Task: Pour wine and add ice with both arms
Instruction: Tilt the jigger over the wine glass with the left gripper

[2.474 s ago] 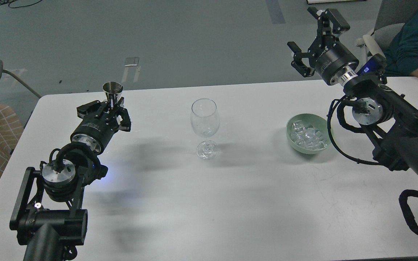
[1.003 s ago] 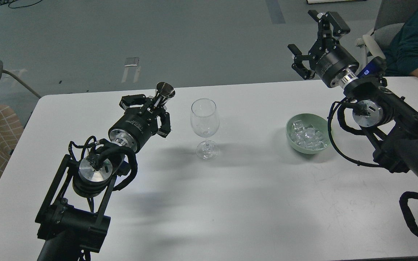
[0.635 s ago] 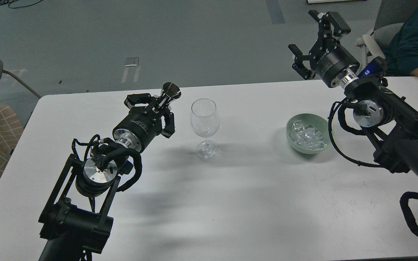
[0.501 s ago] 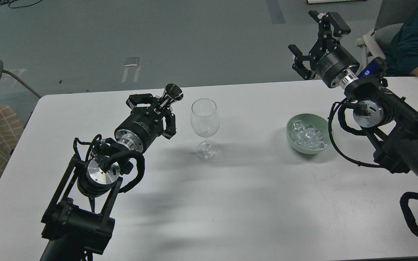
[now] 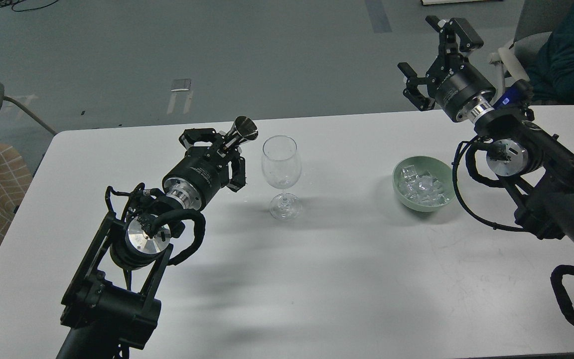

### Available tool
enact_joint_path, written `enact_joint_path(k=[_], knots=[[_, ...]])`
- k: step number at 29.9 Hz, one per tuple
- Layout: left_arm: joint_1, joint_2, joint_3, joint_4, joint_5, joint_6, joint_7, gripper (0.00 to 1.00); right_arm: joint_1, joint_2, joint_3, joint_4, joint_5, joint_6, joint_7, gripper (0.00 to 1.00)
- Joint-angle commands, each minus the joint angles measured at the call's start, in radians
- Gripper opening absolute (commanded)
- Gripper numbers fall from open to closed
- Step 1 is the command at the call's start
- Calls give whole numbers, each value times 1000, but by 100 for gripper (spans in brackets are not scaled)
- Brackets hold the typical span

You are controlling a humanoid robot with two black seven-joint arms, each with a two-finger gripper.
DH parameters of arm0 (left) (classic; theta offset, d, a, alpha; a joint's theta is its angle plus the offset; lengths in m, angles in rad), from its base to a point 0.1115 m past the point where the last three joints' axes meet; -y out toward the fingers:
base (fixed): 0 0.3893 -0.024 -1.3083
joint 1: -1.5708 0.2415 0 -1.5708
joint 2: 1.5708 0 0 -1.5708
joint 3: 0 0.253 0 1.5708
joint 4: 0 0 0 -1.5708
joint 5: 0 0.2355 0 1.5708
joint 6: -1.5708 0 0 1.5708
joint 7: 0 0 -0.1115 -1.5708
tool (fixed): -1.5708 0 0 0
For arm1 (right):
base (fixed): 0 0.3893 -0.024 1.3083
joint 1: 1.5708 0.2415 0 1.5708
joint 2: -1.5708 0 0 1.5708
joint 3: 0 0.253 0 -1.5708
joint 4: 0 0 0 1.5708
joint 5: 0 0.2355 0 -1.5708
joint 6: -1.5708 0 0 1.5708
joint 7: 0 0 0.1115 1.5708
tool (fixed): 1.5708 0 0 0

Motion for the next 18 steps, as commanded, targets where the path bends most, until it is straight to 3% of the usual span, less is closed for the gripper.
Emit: enact_joint_path(k=[1, 18], knots=[[-2, 0, 0, 2, 7, 1, 2, 0, 0, 0, 0, 0, 0, 0, 0, 100], [-26, 0, 37, 15, 48, 1, 0, 0, -3, 0, 0, 0, 0, 0, 0, 100]])
